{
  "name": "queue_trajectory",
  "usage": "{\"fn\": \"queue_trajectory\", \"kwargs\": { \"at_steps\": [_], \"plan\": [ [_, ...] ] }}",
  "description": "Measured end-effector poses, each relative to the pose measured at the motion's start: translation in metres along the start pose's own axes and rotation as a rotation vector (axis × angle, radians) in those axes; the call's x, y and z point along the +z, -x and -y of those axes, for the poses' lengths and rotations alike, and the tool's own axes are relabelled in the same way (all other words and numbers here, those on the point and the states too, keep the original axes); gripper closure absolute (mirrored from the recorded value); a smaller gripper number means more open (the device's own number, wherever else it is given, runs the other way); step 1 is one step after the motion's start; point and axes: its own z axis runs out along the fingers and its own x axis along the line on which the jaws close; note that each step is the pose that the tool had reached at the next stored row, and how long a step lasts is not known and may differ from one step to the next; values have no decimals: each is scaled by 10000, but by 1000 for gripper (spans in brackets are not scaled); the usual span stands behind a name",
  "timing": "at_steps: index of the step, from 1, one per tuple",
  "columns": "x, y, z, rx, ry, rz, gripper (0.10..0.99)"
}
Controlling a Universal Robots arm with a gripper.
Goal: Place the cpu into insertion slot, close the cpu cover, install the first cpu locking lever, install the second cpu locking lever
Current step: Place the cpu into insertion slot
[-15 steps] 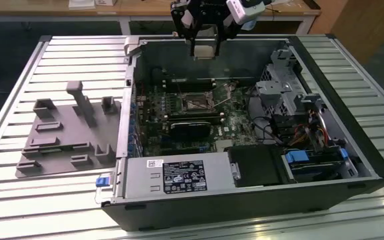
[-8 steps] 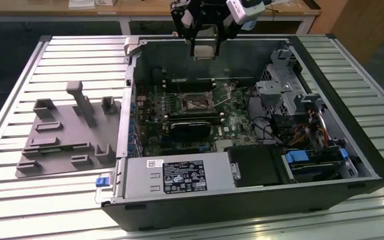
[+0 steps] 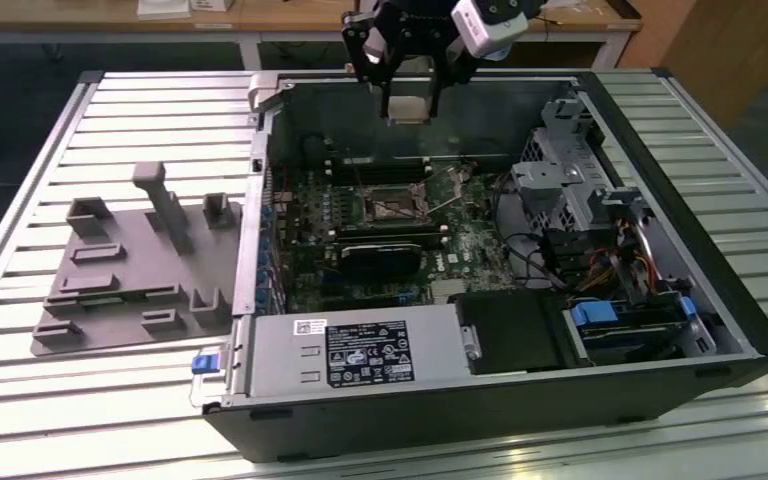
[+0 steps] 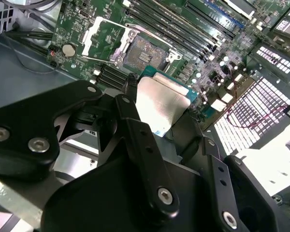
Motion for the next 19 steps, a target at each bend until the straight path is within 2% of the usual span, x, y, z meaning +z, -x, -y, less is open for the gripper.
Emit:
{"fn": "queue_trajectory", "kwargs": {
  "at_steps": [19],
  "plan": [
    [261,-2,23,-6,2,71,553]
  ]
}}
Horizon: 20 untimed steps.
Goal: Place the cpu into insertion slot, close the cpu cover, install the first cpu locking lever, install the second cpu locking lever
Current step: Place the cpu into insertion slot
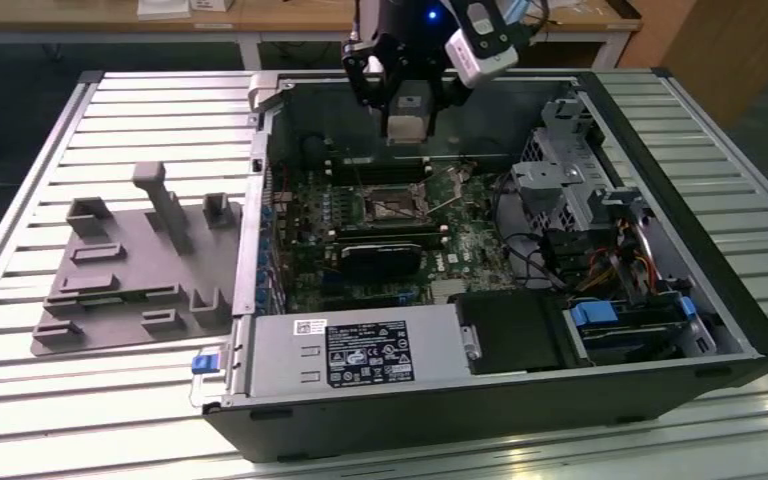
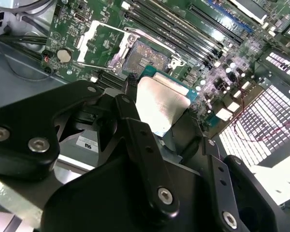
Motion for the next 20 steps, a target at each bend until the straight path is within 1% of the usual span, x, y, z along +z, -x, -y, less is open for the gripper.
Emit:
{"fn": "queue_trajectory", "kwargs": {
  "at_steps": [6,12,20],
  "plan": [
    [70,-1,6,-2,0,26,553],
    [157,-2,11,-4,0,45,553],
    [235,-2,-27,-4,-14,46,553]
  ]
}}
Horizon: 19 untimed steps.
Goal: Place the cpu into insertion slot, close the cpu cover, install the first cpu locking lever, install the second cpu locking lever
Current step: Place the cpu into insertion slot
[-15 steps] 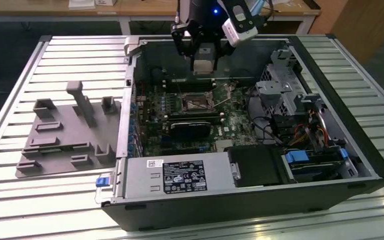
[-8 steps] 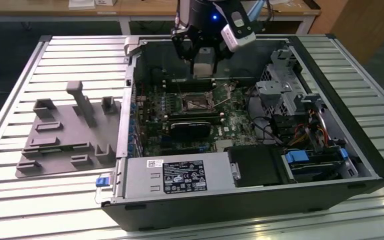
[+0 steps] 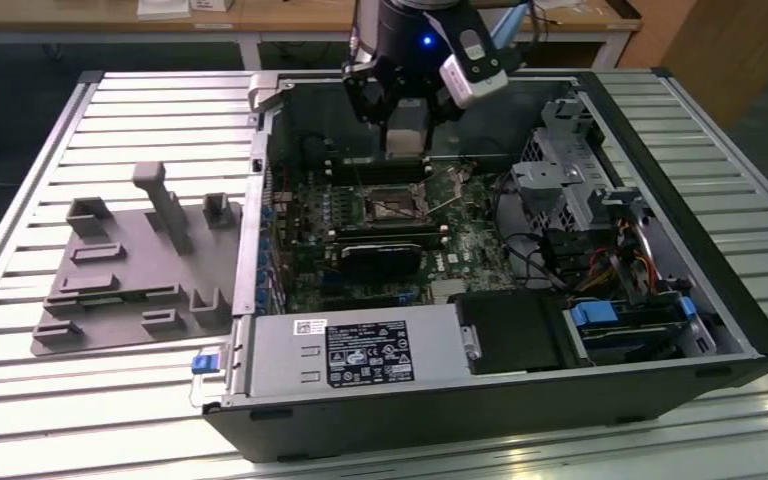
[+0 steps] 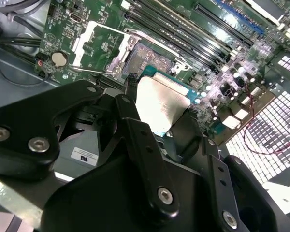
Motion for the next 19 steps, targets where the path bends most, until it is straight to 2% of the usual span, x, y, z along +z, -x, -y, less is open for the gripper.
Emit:
{"fn": "queue_trajectory", "kwargs": {
  "at_steps": [14,19],
  "plan": [
    [147,0,-5,25,-5,3,553],
    [183,0,-2,461,-2,42,553]
  ]
}}
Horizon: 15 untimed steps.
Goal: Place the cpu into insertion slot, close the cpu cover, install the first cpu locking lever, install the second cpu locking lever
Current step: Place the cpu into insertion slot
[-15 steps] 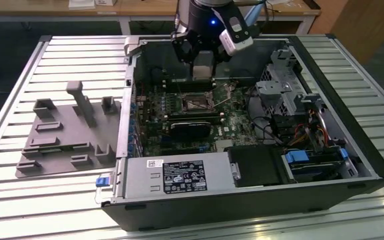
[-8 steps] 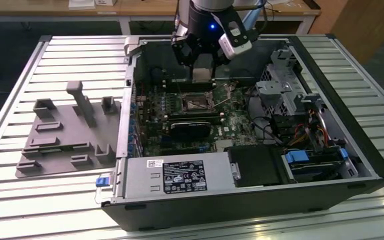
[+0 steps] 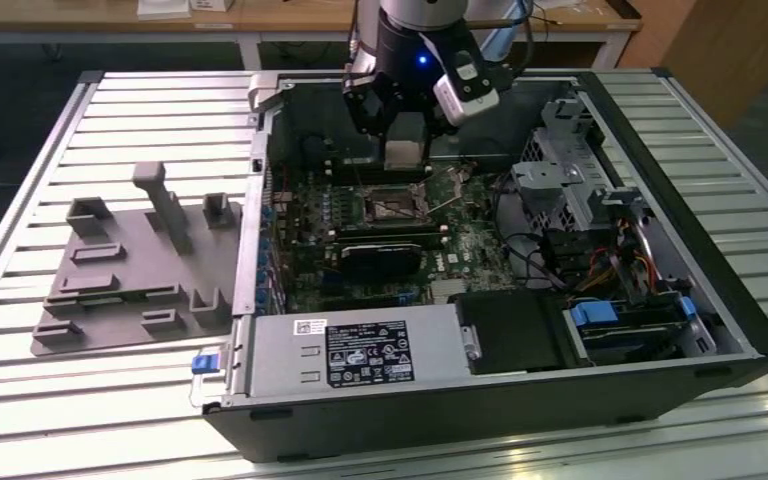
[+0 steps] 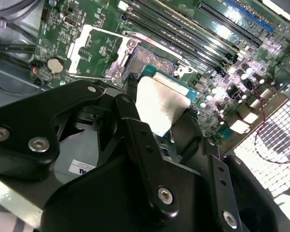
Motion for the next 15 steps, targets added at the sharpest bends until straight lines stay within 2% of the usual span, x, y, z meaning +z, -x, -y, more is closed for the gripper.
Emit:
{"fn": "queue_trajectory", "kwargs": {
  "at_steps": [8,15],
  "plan": [
    [28,0,3,1204,4,106,553],
    [53,0,5,2471,11,218,553]
  ]
}}
